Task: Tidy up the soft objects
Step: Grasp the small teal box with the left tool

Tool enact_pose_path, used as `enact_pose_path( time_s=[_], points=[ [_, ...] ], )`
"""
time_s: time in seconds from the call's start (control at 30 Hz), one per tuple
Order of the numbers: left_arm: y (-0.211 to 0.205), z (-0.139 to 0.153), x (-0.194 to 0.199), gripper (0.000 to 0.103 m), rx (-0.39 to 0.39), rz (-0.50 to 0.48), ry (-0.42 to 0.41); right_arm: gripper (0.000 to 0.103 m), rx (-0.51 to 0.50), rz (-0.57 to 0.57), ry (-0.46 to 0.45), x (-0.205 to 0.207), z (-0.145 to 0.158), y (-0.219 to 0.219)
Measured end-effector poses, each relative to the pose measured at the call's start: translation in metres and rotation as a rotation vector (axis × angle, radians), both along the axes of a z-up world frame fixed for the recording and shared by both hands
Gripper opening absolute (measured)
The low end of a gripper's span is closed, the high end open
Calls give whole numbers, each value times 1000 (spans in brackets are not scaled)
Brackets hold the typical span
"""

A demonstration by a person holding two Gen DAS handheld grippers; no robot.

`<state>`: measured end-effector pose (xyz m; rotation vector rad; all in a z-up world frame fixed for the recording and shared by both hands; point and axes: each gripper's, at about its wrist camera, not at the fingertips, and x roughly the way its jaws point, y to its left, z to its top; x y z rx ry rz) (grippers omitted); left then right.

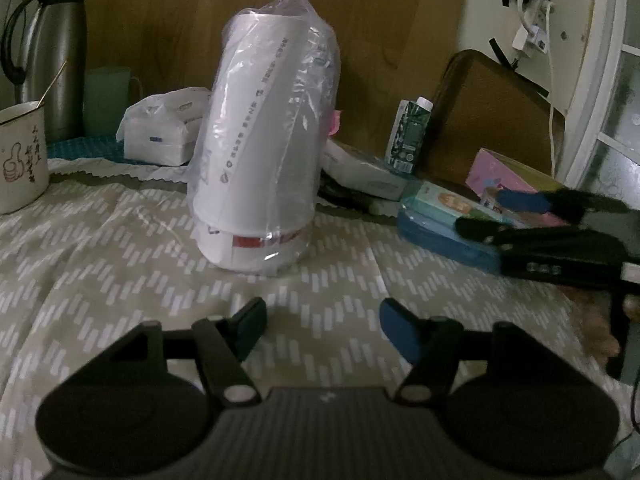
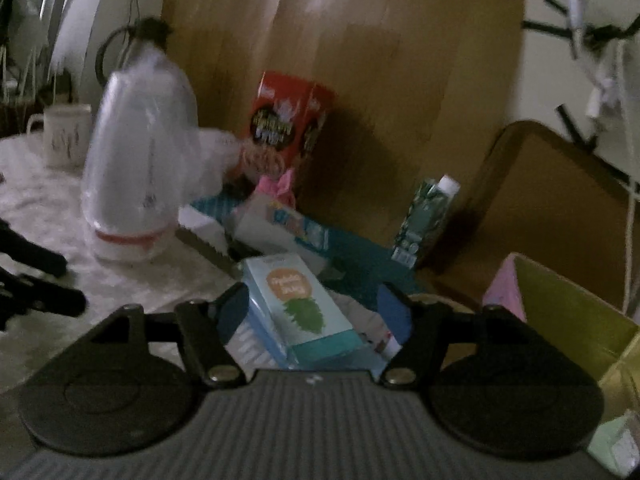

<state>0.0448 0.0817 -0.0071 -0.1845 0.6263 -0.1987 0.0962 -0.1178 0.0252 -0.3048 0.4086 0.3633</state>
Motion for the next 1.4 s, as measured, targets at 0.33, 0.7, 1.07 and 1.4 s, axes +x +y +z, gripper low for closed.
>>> enact_pose_path(
  time_s=[0.33, 0.7, 1.07, 1.4],
  points=[
    [14, -4, -3, 66, -96, -1, 7, 44, 127, -7, 91, -30, -1, -2],
    [14, -2, -7, 72, -166, -29, 46, 44, 94, 131, 152, -110, -27, 10],
    [-29, 5, -12, 72, -271, -179, 207, 44, 378, 84, 304, -106, -29, -20],
    [-111, 3, 2, 33, -239, -317, 299, 43, 486, 47, 311, -130, -29, -54]
  ],
)
